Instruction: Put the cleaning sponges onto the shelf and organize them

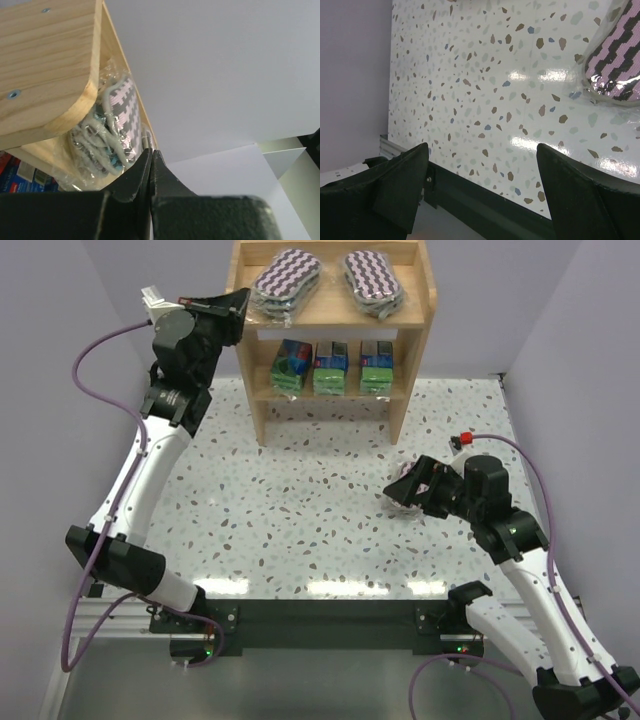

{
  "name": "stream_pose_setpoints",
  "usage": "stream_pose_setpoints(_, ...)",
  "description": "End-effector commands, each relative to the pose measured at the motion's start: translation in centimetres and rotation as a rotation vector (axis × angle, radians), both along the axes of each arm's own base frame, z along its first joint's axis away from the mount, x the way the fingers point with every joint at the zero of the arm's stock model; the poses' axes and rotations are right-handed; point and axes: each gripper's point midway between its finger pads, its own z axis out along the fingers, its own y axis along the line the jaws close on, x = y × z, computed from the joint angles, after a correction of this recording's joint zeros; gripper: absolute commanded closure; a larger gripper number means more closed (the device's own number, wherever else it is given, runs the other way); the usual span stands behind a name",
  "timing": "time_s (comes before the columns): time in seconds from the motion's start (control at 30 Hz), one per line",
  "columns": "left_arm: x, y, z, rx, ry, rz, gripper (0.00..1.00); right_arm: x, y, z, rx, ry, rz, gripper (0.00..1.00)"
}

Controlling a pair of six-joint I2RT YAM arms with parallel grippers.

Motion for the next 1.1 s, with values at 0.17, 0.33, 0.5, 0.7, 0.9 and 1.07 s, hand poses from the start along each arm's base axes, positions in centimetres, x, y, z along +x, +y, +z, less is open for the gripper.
stream_pose_setpoints(0.17, -1.0, -1.0, 4.7, 0.001, -0.178, -0.026, 0.97, -0.2, 0.5, 1.2, -0.005, -0.037, 0.061, 0.07)
stream_pose_setpoints(0.33, 0.0, -3.4, 2.9, 0.059, -0.056, -0.129, 0.46, -0.2, 0.5, 0.8, -0.015, -0.029, 0.066, 0.07)
stream_pose_setpoints(0.5, -0.7, -3.5, 1.6, 0.074, 0.014, -0.149, 0.29, 0.0, 0.7, 0.4, -0.007, -0.021, 0.064, 0.07)
stream_pose_setpoints(0.7, -3.3, -3.0, 1.0, 0.110, 0.022, -0.157, 0.16, 0.2, 0.8, -0.1, -0.010, -0.010, 0.067, 0.07)
stream_pose_setpoints(0.9, -2.0, -3.0, -0.8, 0.142, 0.068, -0.165, 0.06, 0.3, 1.0, -0.1, 0.002, -0.005, 0.065, 0.07)
stream_pose_setpoints(1.07, -0.5, -3.7, -0.4, 0.132, 0.052, -0.172, 0.06, 0.2, 0.6, -0.1, -0.008, -0.008, 0.054, 0.07)
